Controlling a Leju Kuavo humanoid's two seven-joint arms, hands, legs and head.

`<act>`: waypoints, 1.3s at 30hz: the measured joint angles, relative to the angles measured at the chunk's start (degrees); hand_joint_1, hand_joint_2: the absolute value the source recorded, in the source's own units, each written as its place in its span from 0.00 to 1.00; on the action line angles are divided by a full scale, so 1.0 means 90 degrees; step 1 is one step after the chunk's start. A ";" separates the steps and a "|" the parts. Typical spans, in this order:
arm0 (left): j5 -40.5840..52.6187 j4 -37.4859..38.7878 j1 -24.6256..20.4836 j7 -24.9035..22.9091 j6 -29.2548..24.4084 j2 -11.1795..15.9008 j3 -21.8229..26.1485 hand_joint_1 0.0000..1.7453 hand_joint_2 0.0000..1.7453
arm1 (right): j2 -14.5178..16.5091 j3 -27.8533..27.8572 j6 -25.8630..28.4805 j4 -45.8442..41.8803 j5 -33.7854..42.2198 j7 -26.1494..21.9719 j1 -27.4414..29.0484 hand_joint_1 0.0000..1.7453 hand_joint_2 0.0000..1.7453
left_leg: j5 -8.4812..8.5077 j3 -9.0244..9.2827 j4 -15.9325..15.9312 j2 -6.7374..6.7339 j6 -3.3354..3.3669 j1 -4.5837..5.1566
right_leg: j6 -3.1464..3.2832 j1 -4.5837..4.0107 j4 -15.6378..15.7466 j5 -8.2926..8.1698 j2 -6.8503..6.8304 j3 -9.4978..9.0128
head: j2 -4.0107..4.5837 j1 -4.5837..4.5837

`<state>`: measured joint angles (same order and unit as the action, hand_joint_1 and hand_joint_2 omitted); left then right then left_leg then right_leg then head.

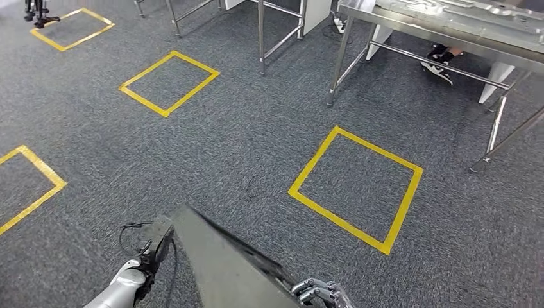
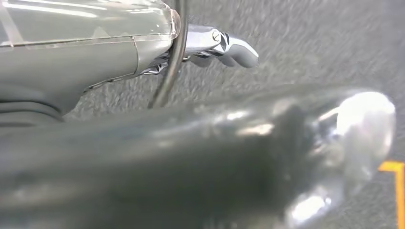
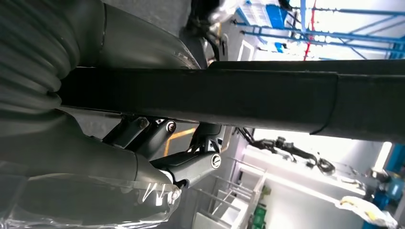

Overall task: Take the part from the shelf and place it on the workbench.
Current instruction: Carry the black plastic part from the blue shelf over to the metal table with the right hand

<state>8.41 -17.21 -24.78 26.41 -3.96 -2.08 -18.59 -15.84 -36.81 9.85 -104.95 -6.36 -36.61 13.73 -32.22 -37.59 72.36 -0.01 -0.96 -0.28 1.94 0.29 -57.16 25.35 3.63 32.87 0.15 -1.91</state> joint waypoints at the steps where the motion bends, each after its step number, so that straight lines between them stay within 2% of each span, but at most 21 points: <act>1: 0.0045 0.0004 0.0007 -0.0022 -0.0015 0.0047 0.0105 0.00 0.00 | -0.0004 0.0000 -0.0054 0.0024 -0.0021 0.0001 -0.0013 1.00 1.00 | 0.0296 0.0154 -0.0441 0.0089 0.0010 -0.0009 | -0.0015 0.0004 -0.0018 0.0017 0.0098 -0.0015 | 0.0000 0.0000; 3: 0.0121 0.0013 0.0030 -0.0036 -0.0035 0.0115 0.0281 0.00 0.00 | -0.0008 0.0001 -0.0122 0.0064 -0.0053 0.0004 -0.0044 1.00 1.00 | 0.0650 0.0441 -0.1231 0.0392 0.0036 -0.0046 | -0.0068 -0.0002 -0.0087 0.0054 0.0262 0.0022 | 0.0000 0.0001; 4: 0.0146 0.0016 0.0034 -0.0044 -0.0037 0.0136 0.0349 0.00 0.00 | -0.0008 0.0001 -0.0137 0.0077 -0.0063 0.0005 -0.0058 1.00 1.00 | 0.0693 0.0506 -0.1437 0.0500 0.0051 -0.0056 | -0.0101 0.0002 -0.0116 0.0061 0.0335 0.0066 | 0.0000 0.0002; 5: 0.0165 0.0019 0.0036 -0.0080 -0.0041 0.0154 0.0413 0.00 0.00 | -0.0008 0.0002 -0.0148 0.0086 -0.0071 0.0006 -0.0068 1.00 1.00 | 0.0655 0.0521 -0.1489 0.0523 0.0077 -0.0053 | -0.0141 0.0016 -0.0128 0.0054 0.0409 0.0112 | 0.0000 0.0001; 7: 0.0184 0.0024 0.0037 -0.0252 -0.0048 0.0187 0.0552 0.00 0.00 | -0.0008 0.0005 -0.0162 0.0094 -0.0085 0.0008 -0.0065 1.00 1.00 | 0.0664 0.0548 -0.1552 0.0371 0.0155 -0.0056 | -0.0214 0.0033 -0.0121 0.0040 0.0514 0.0157 | 0.0000 0.0001; 9: 0.0118 0.0033 0.0075 -0.0496 -0.0055 0.0229 0.0730 0.00 0.00 | -0.0008 0.0005 -0.0167 0.0101 -0.0099 0.0009 -0.0069 1.00 1.00 | 0.0691 0.0616 -0.1639 0.0229 0.0239 -0.0082 | -0.0268 0.0010 -0.0356 0.0190 0.0232 0.0267 | 0.0000 0.0004; 11: -0.0026 0.0069 0.0219 -0.0683 -0.0065 0.0300 0.0939 0.00 0.00 | -0.0002 0.0006 -0.0146 0.0111 -0.0134 0.0018 -0.0090 1.00 1.00 | 0.0683 0.0662 -0.1680 0.0100 0.0280 -0.0075 | -0.0318 0.0023 -0.1052 0.0543 -0.0208 0.0615 | 0.0000 0.0006; 13: -0.0184 0.0127 0.0471 -0.0787 -0.0105 0.0383 0.1172 0.00 0.00 | 0.0021 0.0008 -0.0063 0.0115 -0.0228 0.0050 -0.0082 1.00 1.00 | 0.0645 0.0684 -0.1678 -0.0040 0.0285 -0.0057 | -0.0365 0.0064 -0.1747 0.0770 -0.0375 0.1004 | 0.0000 0.0004; 14: -0.0241 0.0154 0.0609 -0.0807 -0.0135 0.0423 0.1296 0.00 0.00 | 0.0033 0.0010 0.0003 0.0115 -0.0299 0.0073 -0.0064 1.00 1.00 | 0.0621 0.0702 -0.1676 -0.0100 0.0281 -0.0051 | -0.0375 0.0077 -0.1826 0.0715 -0.0400 0.1067 | 0.0000 0.0005; 15: -0.0266 0.0173 0.0722 -0.0797 -0.0162 0.0458 0.1404 0.00 0.00 | 0.0039 0.0013 0.0069 0.0113 -0.0368 0.0095 -0.0043 1.00 1.00 | 0.0598 0.0726 -0.1674 -0.0141 0.0273 -0.0047 | -0.0369 0.0083 -0.1644 0.0541 -0.0409 0.0987 | 0.0000 0.0004; 17: -0.0247 0.0195 0.0884 -0.0710 -0.0183 0.0501 0.1592 0.00 0.00 | 0.0041 0.0029 0.0203 0.0092 -0.0507 0.0135 -0.0015 1.00 1.00 | 0.0552 0.0786 -0.1675 -0.0176 0.0252 -0.0038 | -0.0297 0.0064 -0.0794 0.0093 -0.0424 0.0556 | 0.0000 0.0005; 19: -0.0184 0.0204 0.1006 -0.0575 -0.0162 0.0520 0.1743 0.00 0.00 | 0.0041 0.0054 0.0328 0.0042 -0.0631 0.0178 -0.0005 1.00 1.00 | 0.0512 0.0813 -0.1669 -0.0181 0.0203 -0.0021 | -0.0204 0.0020 -0.0174 -0.0075 -0.0446 0.0235 | 0.0000 0.0005; 24: 0.0021 0.0220 0.1297 -0.0328 0.0011 0.0551 0.1999 0.00 0.00 | 0.0033 0.0124 0.0572 -0.0101 -0.0840 0.0283 0.0070 1.00 1.00 | 0.0379 0.0861 -0.1571 -0.0150 0.0008 -0.0039 | -0.0048 0.0037 0.0108 0.0032 -0.0414 -0.0009 | 0.0000 0.0003; 26: 0.0065 0.0242 0.1403 -0.0305 0.0067 0.0558 0.2068 0.00 0.00 | 0.0013 0.0145 0.0629 -0.0127 -0.0899 0.0318 0.0091 1.00 1.00 | 0.0145 0.0550 -0.0897 -0.0080 -0.0034 -0.0057 | 0.0014 0.0049 0.0193 0.0100 -0.0399 -0.0170 | 0.0000 0.0001; 28: 0.0103 0.0279 0.1572 -0.0327 0.0098 0.0576 0.2138 0.00 0.00 | -0.0002 0.0163 0.0673 -0.0138 -0.0946 0.0349 0.0123 1.00 1.00 | -0.0068 0.0022 -0.0073 -0.0056 -0.0076 -0.0065 | 0.0063 0.0043 0.0179 0.0221 -0.0356 -0.0268 | 0.0000 -0.0001; 30: 0.0184 0.0311 0.1736 -0.0351 0.0117 0.0588 0.2190 0.00 0.00 | -0.0007 0.0176 0.0730 -0.0141 -0.0976 0.0383 0.0176 1.00 1.00 | 0.0141 -0.0175 0.0000 -0.0053 -0.0108 -0.0069 | 0.0043 0.0043 0.0145 0.0344 -0.0308 -0.0396 | 0.0000 -0.0001; 32: 0.0298 0.0336 0.1819 -0.0354 0.0155 0.0591 0.2217 0.00 0.00 | -0.0016 0.0190 0.0802 -0.0154 -0.1009 0.0415 0.0207 1.00 1.00 | 0.0643 0.0046 -0.0704 -0.0050 -0.0107 -0.0078 | -0.0022 0.0049 0.0099 0.0491 -0.0291 -0.0554 | 0.0000 -0.0001; 33: 0.0353 0.0350 0.1840 -0.0349 0.0179 0.0592 0.2223 0.00 0.00 | -0.0024 0.0197 0.0830 -0.0165 -0.1026 0.0427 0.0214 1.00 1.00 | 0.0773 0.0211 -0.1081 -0.0045 -0.0088 -0.0071 | -0.0066 0.0041 0.0068 0.0573 -0.0288 -0.0613 | 0.0000 -0.0001; 35: 0.0454 0.0371 0.1895 -0.0322 0.0212 0.0596 0.2230 0.00 0.00 | -0.0037 0.0214 0.0875 -0.0192 -0.1056 0.0454 0.0234 1.00 1.00 | 0.0759 0.0400 -0.1452 -0.0034 0.0007 -0.0054 | -0.0145 0.0020 0.0054 0.0684 -0.0280 -0.0688 | 0.0000 0.0000; 37: 0.0519 0.0379 0.1946 -0.0262 0.0221 0.0594 0.2233 0.00 0.00 | -0.0041 0.0229 0.0892 -0.0217 -0.1075 0.0486 0.0253 1.00 1.00 | 0.0643 0.0470 -0.1511 -0.0030 0.0125 -0.0051 | -0.0211 0.0008 -0.0007 0.0683 -0.0280 -0.0713 | 0.0000 -0.0001; 39: 0.0544 0.0382 0.1956 -0.0192 0.0223 0.0591 0.2249 0.00 0.00 | -0.0044 0.0251 0.0903 -0.0232 -0.1103 0.0514 0.0258 1.00 1.00 | 0.0560 0.0615 -0.1582 -0.0026 0.0210 -0.0070 | -0.0263 0.0018 -0.0423 0.0586 -0.0306 -0.0520 | 0.0000 0.0000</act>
<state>13.30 -13.77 -7.18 24.68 -1.95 3.24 1.65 -16.23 -34.55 17.98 -107.04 -16.28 -31.98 16.06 -27.18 -32.05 58.12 -0.24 0.93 -0.91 -0.42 0.45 -60.97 30.62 0.87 28.19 0.15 -1.91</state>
